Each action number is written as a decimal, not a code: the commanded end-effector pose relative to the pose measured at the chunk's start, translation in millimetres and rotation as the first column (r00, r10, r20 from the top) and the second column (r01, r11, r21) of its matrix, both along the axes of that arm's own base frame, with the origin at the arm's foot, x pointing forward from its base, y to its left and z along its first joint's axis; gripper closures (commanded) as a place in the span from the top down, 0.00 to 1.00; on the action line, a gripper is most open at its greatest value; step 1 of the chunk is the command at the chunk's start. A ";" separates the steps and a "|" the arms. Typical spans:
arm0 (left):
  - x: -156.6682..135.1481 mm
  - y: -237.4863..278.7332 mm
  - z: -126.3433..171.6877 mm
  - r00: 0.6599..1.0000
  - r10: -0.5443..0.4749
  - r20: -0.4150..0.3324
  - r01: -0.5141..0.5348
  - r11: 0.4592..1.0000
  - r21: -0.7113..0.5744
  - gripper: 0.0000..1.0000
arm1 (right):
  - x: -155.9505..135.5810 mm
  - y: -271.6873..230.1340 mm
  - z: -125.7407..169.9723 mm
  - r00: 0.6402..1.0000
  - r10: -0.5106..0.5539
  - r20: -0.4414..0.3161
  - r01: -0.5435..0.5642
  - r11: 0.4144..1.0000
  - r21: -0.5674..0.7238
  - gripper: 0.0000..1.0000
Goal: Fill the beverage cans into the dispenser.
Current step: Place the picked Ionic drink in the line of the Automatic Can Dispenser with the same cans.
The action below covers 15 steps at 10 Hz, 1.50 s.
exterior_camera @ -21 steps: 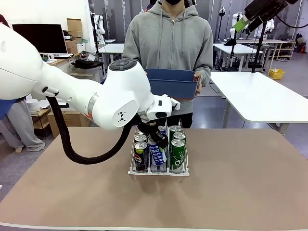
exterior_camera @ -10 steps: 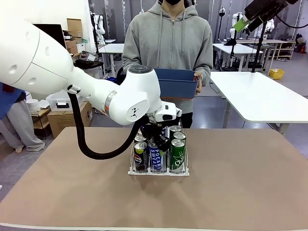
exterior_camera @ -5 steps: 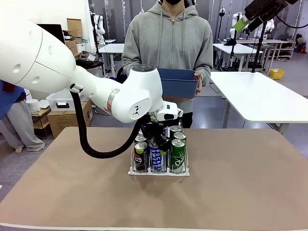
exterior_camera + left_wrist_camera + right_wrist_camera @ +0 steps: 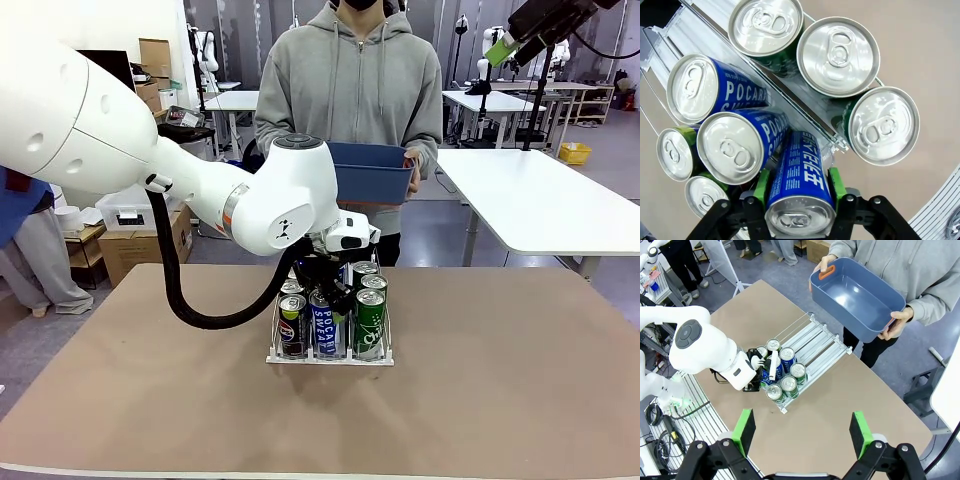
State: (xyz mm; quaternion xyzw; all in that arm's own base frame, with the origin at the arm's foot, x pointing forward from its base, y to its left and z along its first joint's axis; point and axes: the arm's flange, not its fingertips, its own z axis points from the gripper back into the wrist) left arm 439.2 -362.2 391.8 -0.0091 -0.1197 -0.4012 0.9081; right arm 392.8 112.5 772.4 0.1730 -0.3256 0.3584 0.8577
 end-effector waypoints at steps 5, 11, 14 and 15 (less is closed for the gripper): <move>0.6 2.6 -0.1 1.000 0.004 0.007 -0.004 1.000 -0.003 0.57 | -0.1 0.3 0.0 1.000 -0.003 -0.002 0.003 1.000 -0.006 1.00; -7.2 3.7 9.9 0.999 0.031 0.040 -0.030 0.999 -0.025 1.00 | -0.1 0.3 0.0 1.000 -0.003 -0.002 0.003 1.000 -0.006 1.00; -18.7 4.5 16.8 0.994 0.033 0.102 -0.031 0.999 -0.020 1.00 | -0.1 0.3 0.0 1.000 -0.003 -0.002 0.003 1.000 -0.006 1.00; -4.1 0.6 19.0 0.999 0.018 0.044 -0.017 0.999 -0.029 1.00 | -0.1 0.3 0.0 1.000 -0.003 -0.002 0.003 1.000 -0.006 1.00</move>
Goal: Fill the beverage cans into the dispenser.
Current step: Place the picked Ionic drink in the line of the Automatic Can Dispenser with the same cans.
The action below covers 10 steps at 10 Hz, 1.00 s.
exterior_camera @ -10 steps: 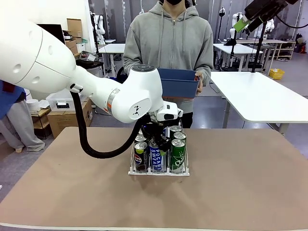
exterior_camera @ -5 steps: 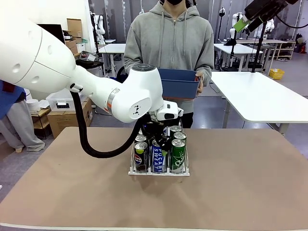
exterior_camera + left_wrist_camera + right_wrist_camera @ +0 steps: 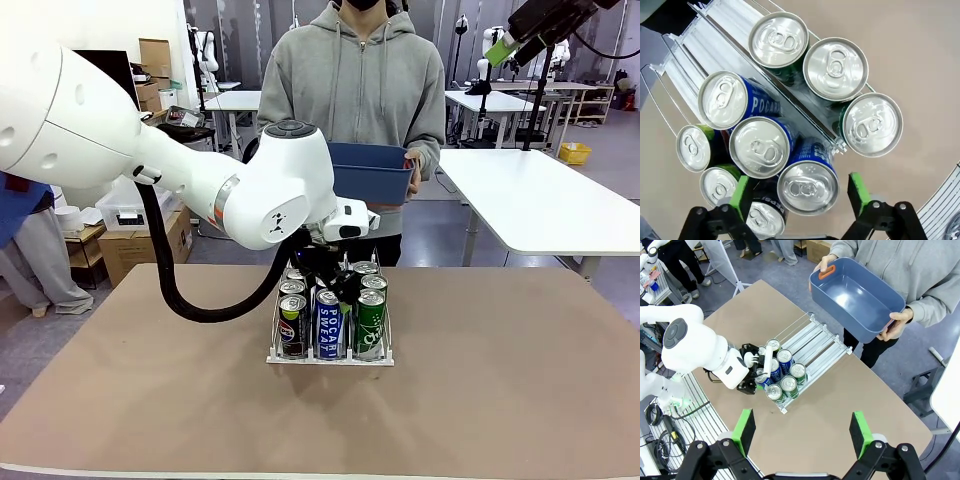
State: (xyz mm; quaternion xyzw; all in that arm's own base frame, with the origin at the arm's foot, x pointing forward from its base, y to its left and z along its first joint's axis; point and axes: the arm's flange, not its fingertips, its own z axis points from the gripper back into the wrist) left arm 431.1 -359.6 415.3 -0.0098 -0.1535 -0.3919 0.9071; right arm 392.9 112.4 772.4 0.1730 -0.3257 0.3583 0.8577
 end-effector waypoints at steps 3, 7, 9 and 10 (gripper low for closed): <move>3.9 -2.0 -4.5 1.000 0.001 -0.017 -0.001 1.000 0.002 1.00 | -0.1 0.3 -0.1 1.000 -0.003 -0.002 0.003 1.000 -0.006 1.00; -8.8 28.4 26.2 0.993 -0.108 -0.051 0.106 0.993 -0.048 1.00 | -0.1 0.3 -0.1 1.000 -0.003 -0.002 0.003 1.000 -0.006 1.00; -16.0 54.8 68.1 0.986 -0.166 -0.013 0.163 0.978 -0.130 1.00 | -0.1 0.3 -0.1 1.000 -0.003 -0.002 0.003 1.000 -0.006 1.00; -13.4 72.3 90.5 0.982 -0.191 -0.005 0.188 0.971 -0.145 1.00 | -0.1 0.3 -0.1 1.000 -0.003 -0.002 0.003 1.000 -0.006 1.00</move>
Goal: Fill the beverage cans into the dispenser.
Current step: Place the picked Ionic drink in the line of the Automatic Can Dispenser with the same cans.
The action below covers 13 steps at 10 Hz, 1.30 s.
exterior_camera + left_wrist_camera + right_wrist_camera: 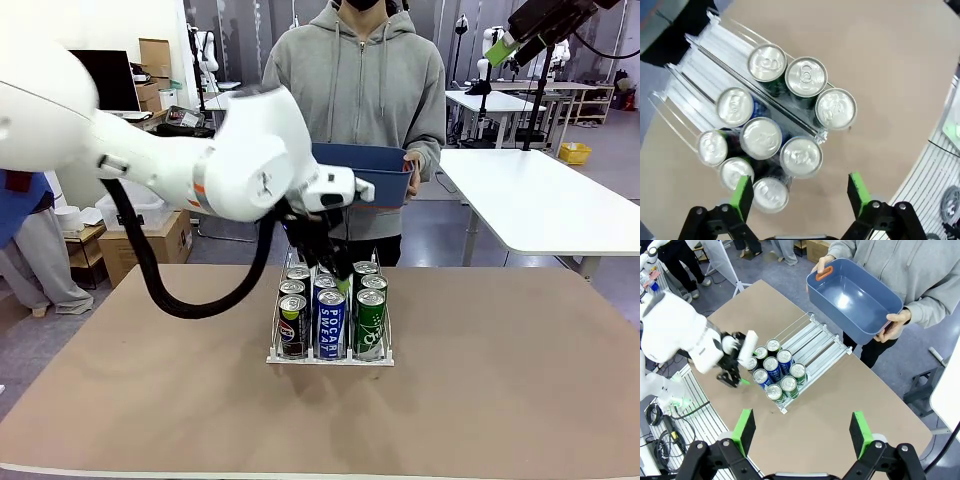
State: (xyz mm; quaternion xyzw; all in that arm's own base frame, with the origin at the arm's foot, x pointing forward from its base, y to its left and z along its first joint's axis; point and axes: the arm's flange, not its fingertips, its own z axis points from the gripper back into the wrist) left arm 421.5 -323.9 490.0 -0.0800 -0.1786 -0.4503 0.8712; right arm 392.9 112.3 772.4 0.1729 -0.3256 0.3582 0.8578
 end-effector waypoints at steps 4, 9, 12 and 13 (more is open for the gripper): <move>-6.4 97.3 100.8 0.995 -0.099 0.026 0.100 0.994 -0.050 1.00 | -0.1 0.4 0.0 1.000 -0.003 -0.002 0.003 1.000 -0.006 1.00; 7.8 154.7 220.6 0.952 -0.279 0.128 0.301 0.933 -0.199 1.00 | -0.1 0.4 0.0 1.000 -0.003 -0.002 0.003 1.000 -0.006 1.00; 1.8 180.7 258.6 0.977 -0.153 0.149 0.188 0.945 -0.266 1.00 | -0.1 0.4 0.0 1.000 -0.003 -0.002 0.003 1.000 -0.006 1.00; -1.1 188.2 268.1 0.974 -0.152 0.170 0.195 0.941 -0.277 1.00 | -0.1 0.4 0.0 1.000 -0.003 -0.002 0.003 1.000 -0.006 1.00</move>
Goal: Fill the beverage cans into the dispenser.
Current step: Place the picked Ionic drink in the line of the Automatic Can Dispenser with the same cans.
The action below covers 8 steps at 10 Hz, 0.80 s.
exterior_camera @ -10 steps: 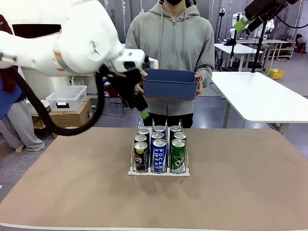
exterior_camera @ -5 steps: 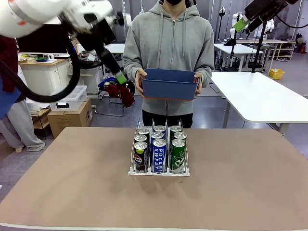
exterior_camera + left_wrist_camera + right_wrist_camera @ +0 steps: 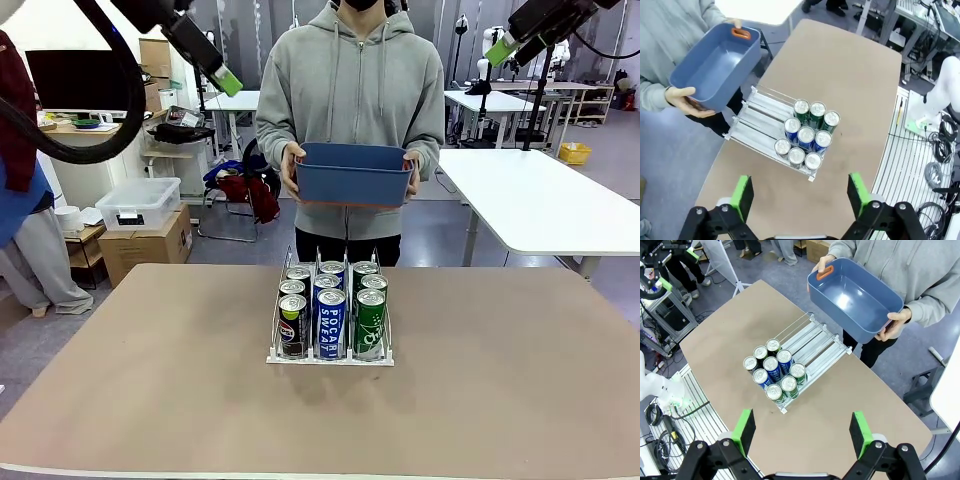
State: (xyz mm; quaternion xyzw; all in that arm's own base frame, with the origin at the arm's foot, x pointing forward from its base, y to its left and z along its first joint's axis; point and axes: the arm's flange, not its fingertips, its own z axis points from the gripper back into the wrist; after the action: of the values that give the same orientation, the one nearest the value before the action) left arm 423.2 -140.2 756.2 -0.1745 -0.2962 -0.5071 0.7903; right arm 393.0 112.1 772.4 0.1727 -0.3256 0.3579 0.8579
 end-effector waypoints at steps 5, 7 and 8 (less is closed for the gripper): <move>-2.6 5.8 7.2 1.000 0.010 0.010 -0.010 1.000 -0.016 1.00 | -0.2 0.6 -0.1 1.000 -0.002 -0.002 0.002 1.000 -0.006 1.00; -2.6 5.8 7.2 1.000 0.010 0.010 -0.010 1.000 -0.016 1.00 | -0.2 0.6 -0.1 1.000 -0.002 -0.002 0.002 1.000 -0.006 1.00; -2.6 5.8 7.2 1.000 0.010 0.010 -0.010 1.000 -0.016 1.00 | -0.2 0.6 -0.1 1.000 -0.002 -0.002 0.002 1.000 -0.006 1.00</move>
State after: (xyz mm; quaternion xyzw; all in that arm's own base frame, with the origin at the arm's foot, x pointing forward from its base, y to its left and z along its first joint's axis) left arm 420.8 -137.3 762.9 -0.1785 -0.3048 -0.5029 0.7889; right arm 393.0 112.1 772.4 0.1727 -0.3256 0.3579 0.8579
